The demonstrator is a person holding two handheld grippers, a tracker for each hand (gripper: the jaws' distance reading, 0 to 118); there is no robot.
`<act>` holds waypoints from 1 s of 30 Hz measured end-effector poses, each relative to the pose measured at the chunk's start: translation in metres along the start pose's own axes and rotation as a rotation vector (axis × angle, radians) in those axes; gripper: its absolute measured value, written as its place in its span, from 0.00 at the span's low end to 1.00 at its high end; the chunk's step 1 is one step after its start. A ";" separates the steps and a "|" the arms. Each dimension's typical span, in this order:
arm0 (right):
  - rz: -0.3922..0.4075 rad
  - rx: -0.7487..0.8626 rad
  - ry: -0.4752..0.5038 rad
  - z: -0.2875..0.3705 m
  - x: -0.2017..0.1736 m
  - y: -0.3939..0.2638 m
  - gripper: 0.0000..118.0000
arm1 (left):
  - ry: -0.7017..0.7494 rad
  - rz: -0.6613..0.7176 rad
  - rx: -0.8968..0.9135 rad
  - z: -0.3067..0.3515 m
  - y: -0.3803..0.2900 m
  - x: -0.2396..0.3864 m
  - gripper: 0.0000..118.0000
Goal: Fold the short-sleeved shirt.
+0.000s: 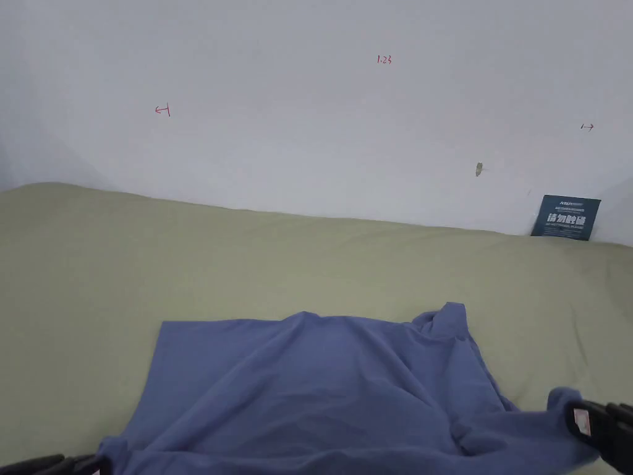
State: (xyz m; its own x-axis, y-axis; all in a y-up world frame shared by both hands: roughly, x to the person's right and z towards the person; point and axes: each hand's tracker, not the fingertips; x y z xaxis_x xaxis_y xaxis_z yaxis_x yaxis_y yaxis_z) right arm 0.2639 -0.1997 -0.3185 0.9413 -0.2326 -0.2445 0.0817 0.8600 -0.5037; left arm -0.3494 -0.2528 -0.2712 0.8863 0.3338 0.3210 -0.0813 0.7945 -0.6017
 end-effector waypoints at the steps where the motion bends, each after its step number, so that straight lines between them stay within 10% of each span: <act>1: 0.000 -0.015 -0.004 0.002 0.002 -0.006 0.06 | -0.001 0.000 -0.012 0.000 -0.006 -0.001 0.03; 7: -0.047 -0.084 -0.038 0.017 0.019 -0.041 0.06 | 0.010 -0.014 -0.116 0.000 -0.043 0.000 0.12; 10: -0.081 -0.153 -0.069 0.023 0.022 -0.052 0.13 | 0.010 0.006 -0.142 0.006 -0.056 0.008 0.41; 12: -0.075 -0.161 -0.092 0.030 0.021 -0.058 0.55 | 0.019 0.045 -0.173 0.015 -0.057 0.017 0.73; 14: -0.057 -0.162 -0.098 0.038 0.012 -0.058 0.81 | 0.033 0.059 -0.151 0.027 -0.054 0.030 0.73; 18: 0.072 -0.095 -0.194 0.054 -0.022 -0.050 0.80 | 0.183 0.075 -0.013 0.045 -0.032 0.064 0.73; 25: -0.006 0.067 -0.250 0.069 -0.095 -0.062 0.77 | 0.398 0.024 0.105 0.031 -0.014 0.134 0.62; 27: -0.025 0.056 -0.217 0.073 -0.109 -0.076 0.54 | 0.347 0.081 0.119 0.031 -0.028 0.142 0.09; 29: 0.002 0.010 -0.188 0.073 -0.119 -0.091 0.10 | 0.403 0.091 0.110 0.032 -0.044 0.154 0.00; 30: 0.034 -0.019 -0.197 0.074 -0.123 -0.098 0.07 | 0.444 0.074 0.094 0.035 -0.056 0.159 0.00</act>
State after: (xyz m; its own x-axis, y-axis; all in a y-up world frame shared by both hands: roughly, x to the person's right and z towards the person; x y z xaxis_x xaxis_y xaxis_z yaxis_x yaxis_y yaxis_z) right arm 0.1638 -0.2221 -0.1777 0.9895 -0.1087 -0.0952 0.0446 0.8564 -0.5143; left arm -0.2195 -0.2259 -0.1609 0.9843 0.1583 -0.0774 -0.1750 0.8263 -0.5354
